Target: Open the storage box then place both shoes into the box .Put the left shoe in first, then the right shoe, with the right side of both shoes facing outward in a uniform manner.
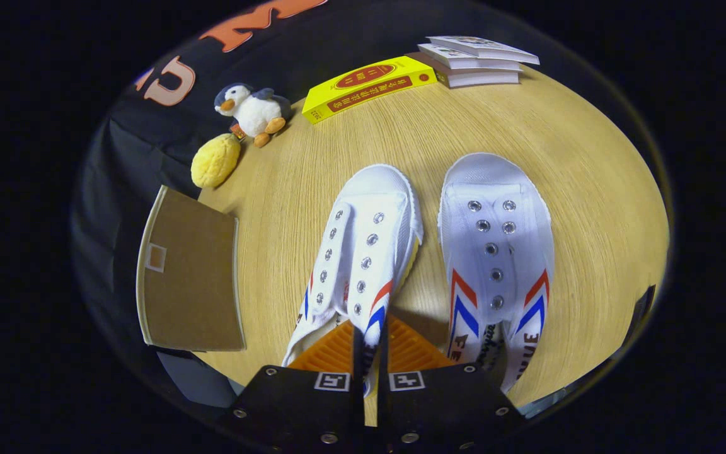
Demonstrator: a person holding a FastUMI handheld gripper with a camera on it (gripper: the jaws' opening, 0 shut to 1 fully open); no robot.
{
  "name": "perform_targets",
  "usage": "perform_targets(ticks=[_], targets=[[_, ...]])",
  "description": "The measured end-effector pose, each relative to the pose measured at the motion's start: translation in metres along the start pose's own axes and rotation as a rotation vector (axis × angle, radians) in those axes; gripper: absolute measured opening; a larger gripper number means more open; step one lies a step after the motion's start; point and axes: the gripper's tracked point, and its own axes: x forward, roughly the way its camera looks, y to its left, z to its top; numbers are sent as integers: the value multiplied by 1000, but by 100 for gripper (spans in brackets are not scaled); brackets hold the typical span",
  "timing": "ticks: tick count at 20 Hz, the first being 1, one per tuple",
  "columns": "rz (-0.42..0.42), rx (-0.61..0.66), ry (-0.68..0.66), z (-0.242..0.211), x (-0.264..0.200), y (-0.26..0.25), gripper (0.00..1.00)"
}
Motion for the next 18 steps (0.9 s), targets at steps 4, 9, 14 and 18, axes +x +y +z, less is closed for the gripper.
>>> perform_targets(ticks=[4, 9, 14, 18], targets=[[99, 21, -54, 17, -3, 43, 7], [202, -24, -135, 45, -34, 99, 6], [268, -118, -197, 70, -79, 164, 6], [318, -197, -211, 76, -100, 224, 6]])
